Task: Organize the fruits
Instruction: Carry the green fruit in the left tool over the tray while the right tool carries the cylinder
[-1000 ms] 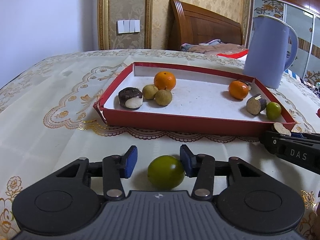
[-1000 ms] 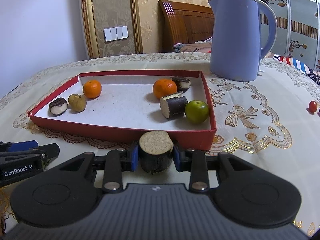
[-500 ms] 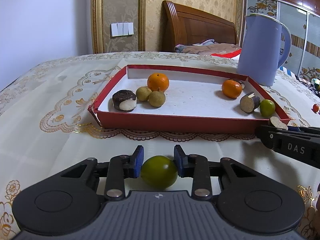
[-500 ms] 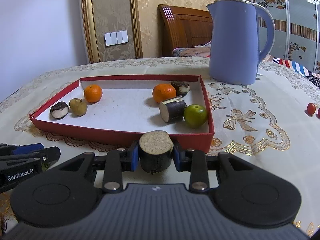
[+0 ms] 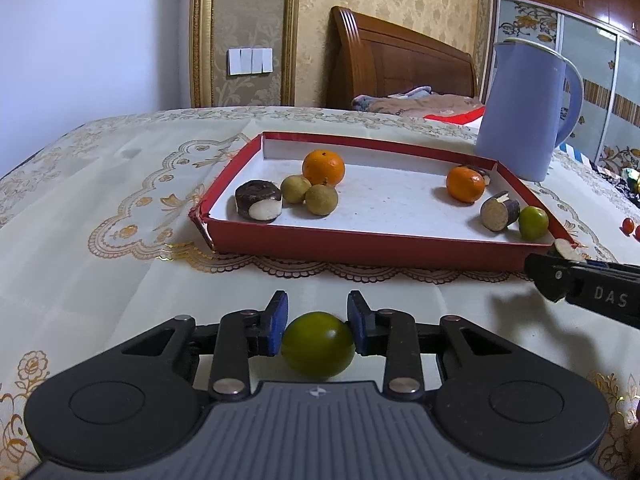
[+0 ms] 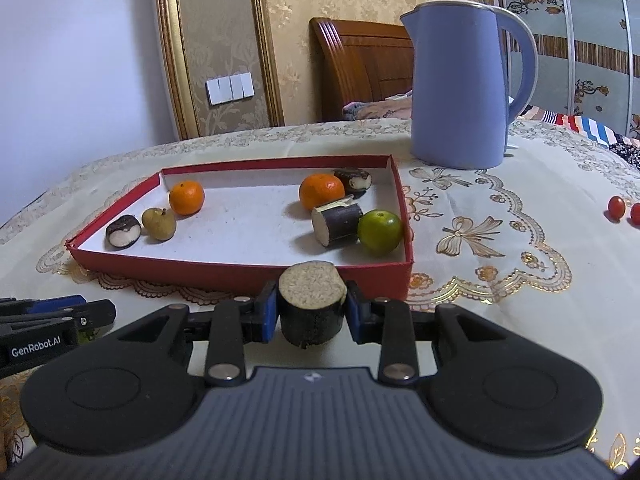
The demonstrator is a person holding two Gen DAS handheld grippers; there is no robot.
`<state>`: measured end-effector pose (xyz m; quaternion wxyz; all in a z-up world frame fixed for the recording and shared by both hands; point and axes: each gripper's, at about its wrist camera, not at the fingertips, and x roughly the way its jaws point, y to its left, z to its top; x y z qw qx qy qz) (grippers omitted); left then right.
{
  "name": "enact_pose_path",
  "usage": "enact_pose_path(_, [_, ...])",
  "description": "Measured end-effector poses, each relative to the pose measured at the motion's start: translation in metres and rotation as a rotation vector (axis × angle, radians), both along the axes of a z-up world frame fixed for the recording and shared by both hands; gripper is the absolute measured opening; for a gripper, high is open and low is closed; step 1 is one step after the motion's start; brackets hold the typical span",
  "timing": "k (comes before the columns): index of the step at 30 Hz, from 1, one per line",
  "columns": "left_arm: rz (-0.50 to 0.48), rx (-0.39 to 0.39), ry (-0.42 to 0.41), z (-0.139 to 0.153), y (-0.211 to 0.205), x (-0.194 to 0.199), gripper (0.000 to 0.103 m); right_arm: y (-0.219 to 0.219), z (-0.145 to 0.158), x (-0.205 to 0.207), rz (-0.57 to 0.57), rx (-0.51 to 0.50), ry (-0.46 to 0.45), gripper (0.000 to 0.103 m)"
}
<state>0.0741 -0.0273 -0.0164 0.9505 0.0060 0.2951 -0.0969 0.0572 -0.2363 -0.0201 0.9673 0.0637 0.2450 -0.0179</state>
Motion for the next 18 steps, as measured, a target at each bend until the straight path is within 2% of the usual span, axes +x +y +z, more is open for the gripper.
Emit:
enact_pose_path(4, [-0.012,-0.002,-0.008,0.005,0.001,-0.004,0.032,-0.004,0.003,-0.007,-0.007,0.005,-0.028,0.032])
enact_pose_path(12, [0.013,-0.083,-0.033,0.042,0.035,0.002,0.032,-0.019,0.014,-0.021,-0.028,0.035,-0.078,0.032])
enact_pose_path(18, [0.046,-0.080,-0.063,0.048,0.038,0.007,0.032,-0.018,0.024,-0.023,-0.024,0.022,-0.106,0.032])
